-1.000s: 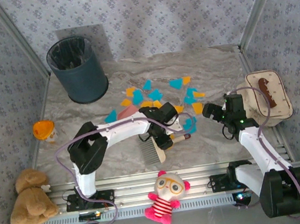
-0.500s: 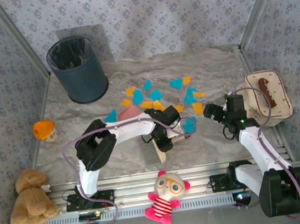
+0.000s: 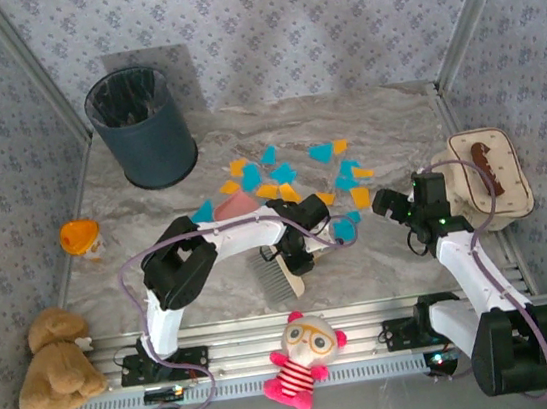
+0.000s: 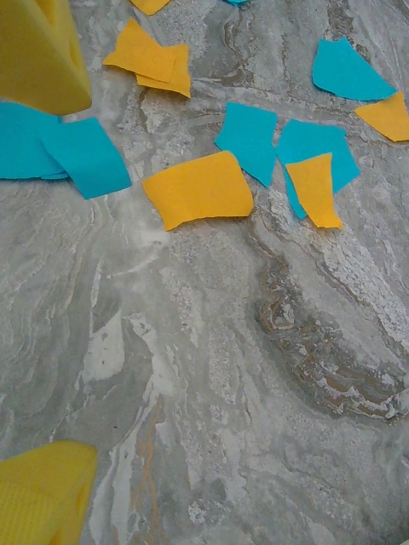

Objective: Sweep away the paper scraps from the table

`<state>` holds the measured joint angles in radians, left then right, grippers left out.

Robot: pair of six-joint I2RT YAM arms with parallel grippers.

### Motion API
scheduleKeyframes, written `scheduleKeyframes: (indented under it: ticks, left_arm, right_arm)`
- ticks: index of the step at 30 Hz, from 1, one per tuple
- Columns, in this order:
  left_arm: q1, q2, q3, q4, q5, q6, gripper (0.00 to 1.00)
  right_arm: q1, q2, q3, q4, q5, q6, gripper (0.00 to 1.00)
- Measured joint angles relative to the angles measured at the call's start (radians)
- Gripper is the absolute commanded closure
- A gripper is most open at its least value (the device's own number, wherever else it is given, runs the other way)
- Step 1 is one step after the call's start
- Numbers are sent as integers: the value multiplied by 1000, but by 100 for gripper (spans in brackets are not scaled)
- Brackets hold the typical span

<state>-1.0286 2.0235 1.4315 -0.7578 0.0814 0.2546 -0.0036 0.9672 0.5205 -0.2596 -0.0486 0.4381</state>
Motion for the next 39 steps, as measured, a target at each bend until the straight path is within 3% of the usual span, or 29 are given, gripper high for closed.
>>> scheduleKeyframes:
  ticks: [9,19,24,35,39]
  left_arm:
    - [0,-58,-63,78,-20,-10,80]
    - [58,-221,-126,206,-22,-80,81]
    - [94,-286,-176,272,-23,-121,81]
    - [102,-320,-204,358,-24,-194,81]
    - [106,-330,-204,381,-27,-209,81]
  right_arm:
    - [-3,0,-6,17,-29,15,0]
    - [-3,1,-10,121,-270,34,1]
    - [-3,18,-10,206,-409,71,6]
    - [68,132,-1,377,-630,145,34]
    - [109,178,9,437,-665,164,34]
